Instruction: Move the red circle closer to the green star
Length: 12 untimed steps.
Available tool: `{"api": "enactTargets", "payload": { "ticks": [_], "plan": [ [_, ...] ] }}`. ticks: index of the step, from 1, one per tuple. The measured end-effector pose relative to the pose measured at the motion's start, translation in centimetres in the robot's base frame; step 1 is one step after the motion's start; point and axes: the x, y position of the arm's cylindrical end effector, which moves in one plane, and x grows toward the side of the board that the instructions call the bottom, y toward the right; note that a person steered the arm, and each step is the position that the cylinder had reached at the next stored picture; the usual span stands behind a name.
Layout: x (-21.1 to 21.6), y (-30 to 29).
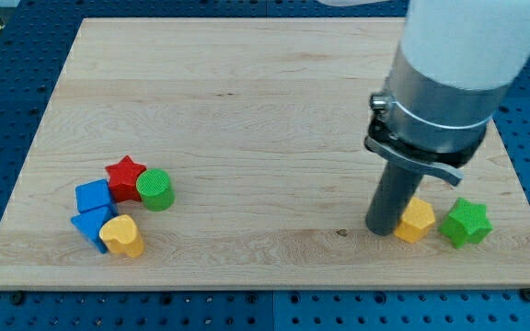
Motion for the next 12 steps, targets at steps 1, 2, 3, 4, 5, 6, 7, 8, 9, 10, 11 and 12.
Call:
{"api": "enactTargets", "payload": {
  "ticks": [1, 2, 3, 4, 5, 6, 7, 8, 9, 10, 11, 12],
  "plan": [
    [0.3, 1.1],
    [-2.6, -2.7],
    [-9.1, -7.8],
    [-17.2, -11.2],
    [-23.4, -8.8],
    [-25.9, -0.7],
    [-25.3, 8.8],
    [-22.9, 13.3],
    [-22.2, 13.5],
    [-21.8, 12.7],
    [-20.2, 11.4],
    [-17.7, 10.7]
  ]
}}
